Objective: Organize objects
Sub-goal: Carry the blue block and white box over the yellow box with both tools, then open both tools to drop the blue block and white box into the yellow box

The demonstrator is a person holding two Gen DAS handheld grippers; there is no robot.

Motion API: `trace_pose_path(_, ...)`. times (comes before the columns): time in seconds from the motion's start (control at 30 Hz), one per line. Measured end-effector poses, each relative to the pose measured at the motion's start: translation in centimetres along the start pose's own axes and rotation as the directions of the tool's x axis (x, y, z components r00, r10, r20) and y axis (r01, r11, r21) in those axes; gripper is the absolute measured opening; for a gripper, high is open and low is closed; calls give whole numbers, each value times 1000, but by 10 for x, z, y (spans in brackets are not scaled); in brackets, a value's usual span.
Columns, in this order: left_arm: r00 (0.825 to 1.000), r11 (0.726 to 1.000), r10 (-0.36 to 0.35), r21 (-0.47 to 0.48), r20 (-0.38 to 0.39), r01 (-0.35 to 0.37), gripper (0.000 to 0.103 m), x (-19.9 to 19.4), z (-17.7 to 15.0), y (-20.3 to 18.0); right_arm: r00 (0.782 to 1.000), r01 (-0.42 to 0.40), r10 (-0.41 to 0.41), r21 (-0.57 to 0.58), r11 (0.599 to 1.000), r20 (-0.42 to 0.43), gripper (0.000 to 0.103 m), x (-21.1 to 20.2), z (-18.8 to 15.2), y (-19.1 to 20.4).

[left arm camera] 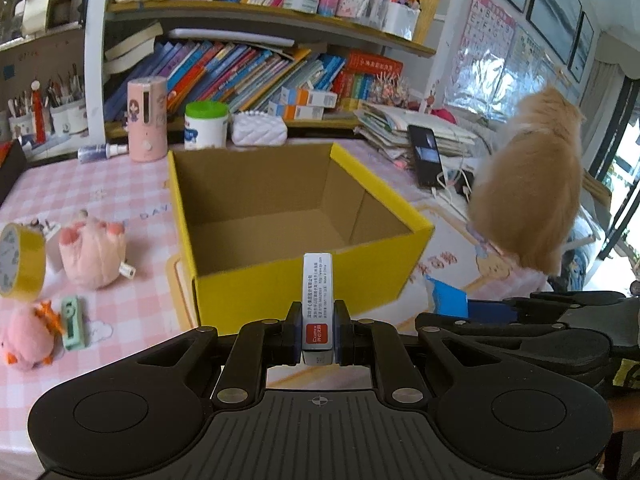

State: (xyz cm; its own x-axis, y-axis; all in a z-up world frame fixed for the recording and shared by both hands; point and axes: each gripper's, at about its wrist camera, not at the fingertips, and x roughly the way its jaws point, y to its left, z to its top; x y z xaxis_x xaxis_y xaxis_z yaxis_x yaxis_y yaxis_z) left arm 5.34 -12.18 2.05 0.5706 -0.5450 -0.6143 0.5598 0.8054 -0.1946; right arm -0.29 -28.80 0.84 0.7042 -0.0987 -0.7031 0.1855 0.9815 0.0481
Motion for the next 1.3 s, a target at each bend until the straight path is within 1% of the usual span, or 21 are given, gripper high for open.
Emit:
trace_pose_path(0.23,998,999,33,-22,52,-32,13,11,28,-3,998,-33,35,-35,999,52,36,8,29,-14)
trace_pose_path(0.43,991,995,98,-36,90,-95,13,26,52,0,990,-73,83,-87,994,118,36,15,61,-22)
trace_pose_path(0.5,987,991,130,-36,90,-127,13,35,57,3,987,-81,95,-112,990,132,36,20,71,-23)
trace_pose_path(0.6,982,983,184,-31,42,-183,13,58,60,8,984,-89,110,-151,985,139,36,36,89,-25)
trace_pose_path(0.7,977,977,214,-27,-7,-214,13,77,56,12,986,-109,133,-215,970,98,36,61,103,-22)
trace_pose_path(0.77,972,973,232,-12,-42,-233,13,90,52,12,986,-132,154,-284,950,57,36,80,108,-15)
trace_pose_path(0.9,957,962,273,8,-94,-273,13,110,49,17,986,-161,167,-418,894,-23,36,113,110,0)
trace_pose_path(1.0,950,956,291,12,-116,-292,13,120,49,20,983,-183,166,-496,848,-80,36,135,108,7)
trace_pose_path(1.17,942,952,304,27,-145,-304,13,132,47,19,973,-225,167,-525,821,-156,36,161,117,7)
trace_pose_path(1.27,941,951,308,36,-142,-306,14,136,44,17,963,-259,176,-514,818,-205,35,172,118,4)
trace_pose_path(1.3,941,951,309,36,-137,-307,16,137,43,17,960,-265,176,-513,817,-216,35,174,118,4)
